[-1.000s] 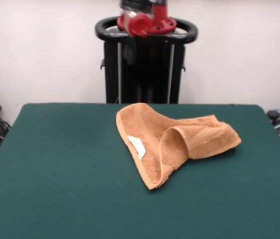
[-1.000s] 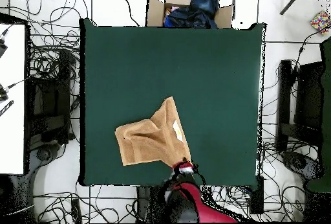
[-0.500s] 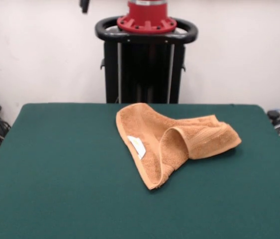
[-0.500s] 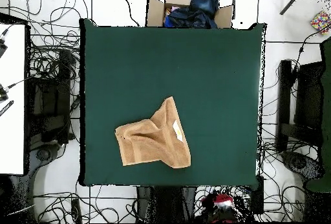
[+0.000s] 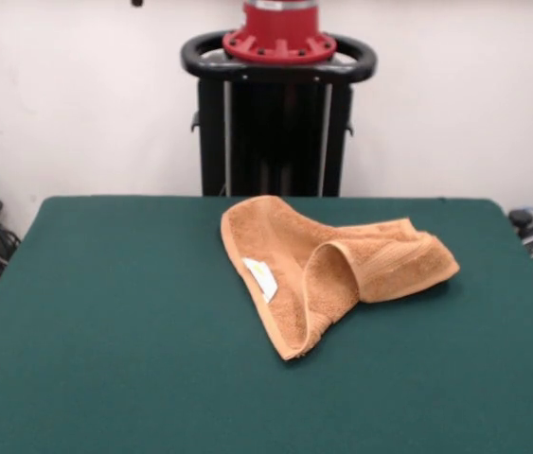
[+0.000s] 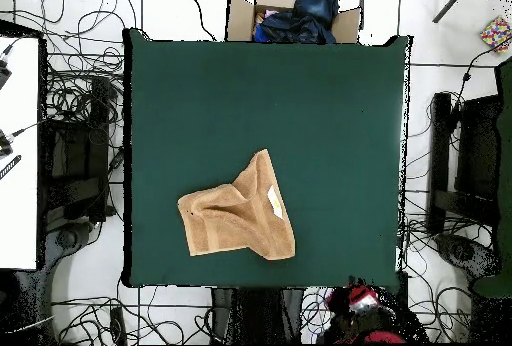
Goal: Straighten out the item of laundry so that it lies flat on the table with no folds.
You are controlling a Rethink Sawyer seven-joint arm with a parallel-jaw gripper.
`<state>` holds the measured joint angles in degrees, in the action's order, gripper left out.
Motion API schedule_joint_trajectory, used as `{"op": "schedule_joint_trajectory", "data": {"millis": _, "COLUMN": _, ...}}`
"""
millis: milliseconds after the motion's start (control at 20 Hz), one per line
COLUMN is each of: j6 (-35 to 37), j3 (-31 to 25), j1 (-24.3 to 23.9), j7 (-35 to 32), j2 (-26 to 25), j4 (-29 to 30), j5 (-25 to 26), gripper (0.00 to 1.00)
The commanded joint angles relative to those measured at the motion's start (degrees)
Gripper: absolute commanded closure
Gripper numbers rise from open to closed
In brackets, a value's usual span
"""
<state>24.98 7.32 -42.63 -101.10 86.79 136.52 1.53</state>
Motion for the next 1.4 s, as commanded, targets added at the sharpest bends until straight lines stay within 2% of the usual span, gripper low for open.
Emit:
{"op": "schedule_joint_trajectory", "data": {"millis": 50, "j6": -15.31, "j3": 1.79, "j1": -0.78, "j7": -3.07, "j2": -0.86, "j4": 25.34, "j5": -2.32, "gripper": 0.0}}
{"op": "schedule_joint_trajectory", "data": {"millis": 100, "j6": -17.12, "j3": 2.33, "j1": 0.33, "j7": -8.49, "j2": -3.09, "j4": 23.73, "j5": 1.87, "gripper": 0.0}}
{"op": "schedule_joint_trajectory", "data": {"millis": 150, "j6": -17.75, "j3": 5.47, "j1": 3.48, "j7": -12.13, "j2": -5.51, "j4": 20.86, "j5": 5.79, "gripper": 0.0}}
{"op": "schedule_joint_trajectory", "data": {"millis": 200, "j6": -18.84, "j3": 9.49, "j1": 7.96, "j7": -15.21, "j2": -9.08, "j4": 18.1, "j5": 7.47, "gripper": 0.0}}
{"op": "schedule_joint_trajectory", "data": {"millis": 250, "j6": -22.41, "j3": 12.15, "j1": 10.55, "j7": -15.57, "j2": -11.8, "j4": 17.15, "j5": 7.16, "gripper": 0.0}}
{"op": "schedule_joint_trajectory", "data": {"millis": 350, "j6": -29.58, "j3": 8.05, "j1": 5.95, "j7": -16.14, "j2": -14.83, "j4": 20.41, "j5": 4.92, "gripper": 0.0}}
{"op": "schedule_joint_trajectory", "data": {"millis": 500, "j6": -34.26, "j3": 2.43, "j1": 1.38, "j7": -18.24, "j2": -20.0, "j4": 21.26, "j5": 5.62, "gripper": 0.0}}
{"op": "schedule_joint_trajectory", "data": {"millis": 600, "j6": -35.93, "j3": 0.71, "j1": 0.92, "j7": -19.81, "j2": -21.72, "j4": 20.93, "j5": 6.18, "gripper": 0.0}}
{"op": "schedule_joint_trajectory", "data": {"millis": 800, "j6": -38.96, "j3": -3.95, "j1": -0.42, "j7": -27.76, "j2": -26.01, "j4": 23.41, "j5": 4.16, "gripper": 0.0}}
{"op": "schedule_joint_trajectory", "data": {"millis": 950, "j6": -41.72, "j3": -2.65, "j1": 1.56, "j7": -28.42, "j2": -28.19, "j4": 22.51, "j5": 4.75, "gripper": 0.0}}
{"op": "schedule_joint_trajectory", "data": {"millis": 1100, "j6": -48.98, "j3": 0.79, "j1": 3.86, "j7": -29.51, "j2": -35.6, "j4": 20.31, "j5": 6.3, "gripper": 0.0}}
{"op": "schedule_joint_trajectory", "data": {"millis": 1400, "j6": -59.07, "j3": -0.05, "j1": 4.42, "j7": -38.4, "j2": -46.83, "j4": 20.08, "j5": 7.57, "gripper": 0.0}}
